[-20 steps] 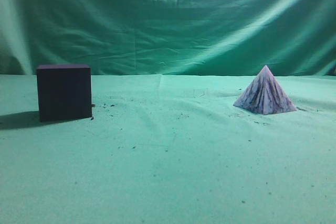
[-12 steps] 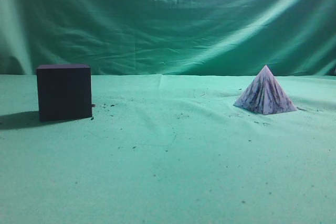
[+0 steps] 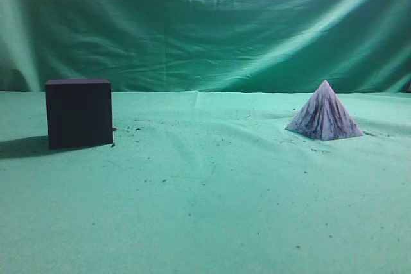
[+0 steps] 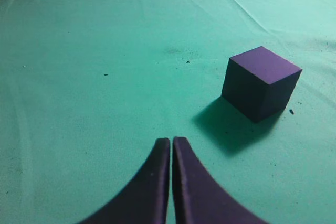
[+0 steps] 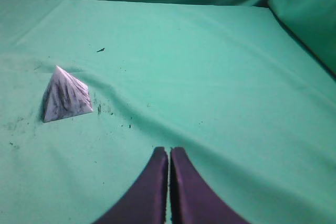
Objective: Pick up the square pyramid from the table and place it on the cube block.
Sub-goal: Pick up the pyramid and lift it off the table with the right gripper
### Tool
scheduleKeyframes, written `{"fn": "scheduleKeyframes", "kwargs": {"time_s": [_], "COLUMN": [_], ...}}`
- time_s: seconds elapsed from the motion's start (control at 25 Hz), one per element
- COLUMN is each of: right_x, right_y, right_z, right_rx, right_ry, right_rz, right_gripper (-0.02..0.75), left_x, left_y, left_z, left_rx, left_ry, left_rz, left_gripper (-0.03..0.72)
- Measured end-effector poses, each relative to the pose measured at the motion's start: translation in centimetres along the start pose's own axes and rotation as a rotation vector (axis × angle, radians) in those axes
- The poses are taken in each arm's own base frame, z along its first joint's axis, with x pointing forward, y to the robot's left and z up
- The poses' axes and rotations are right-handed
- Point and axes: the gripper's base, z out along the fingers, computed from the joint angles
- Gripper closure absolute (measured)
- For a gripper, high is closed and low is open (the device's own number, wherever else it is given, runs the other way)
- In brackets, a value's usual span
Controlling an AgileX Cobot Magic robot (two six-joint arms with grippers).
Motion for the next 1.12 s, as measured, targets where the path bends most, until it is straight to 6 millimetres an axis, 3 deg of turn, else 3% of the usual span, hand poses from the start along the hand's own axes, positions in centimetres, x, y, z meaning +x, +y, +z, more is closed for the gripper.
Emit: {"fn": "scheduleKeyframes", "kwargs": {"time_s": [0.28, 0.48, 0.6, 0.8, 1.0, 1.12], "right_x": [-0.4, -3.1, -4.7, -8.4, -10.2, -11.9], "right_y": [0.0, -0.2, -0.2, 0.1, 0.4, 0.6], "right_z": [0.0, -0.5, -1.3, -1.4, 0.9, 2.4], "right_rx": [0.0, 0.009, -0.022, -0.076, -0.096, -0.126], "right_ry": [-0.043, -0.356, -0.384, -0.199, 0.068, 0.217], "right_rz": [0.014, 0.104, 0.221, 0.293, 0.291, 0.186], "right_gripper": [0.738, 0.738, 0.738, 0.738, 0.738, 0.738], "left_x": [0.0, 0.0, 0.0, 0.0, 0.0, 0.0], "left_y": [0.0, 0.0, 0.0, 0.0, 0.0, 0.0], "left_z": [0.0, 0.0, 0.0, 0.0, 0.0, 0.0], "left_rx": [0.0, 0.0, 0.0, 0.0, 0.0, 0.0], "left_ry": [0.0, 0.0, 0.0, 0.0, 0.0, 0.0], "left_rz": [0.0, 0.0, 0.0, 0.0, 0.0, 0.0], "left_gripper": [0.688, 0.688, 0.688, 0.688, 0.688, 0.688]}}
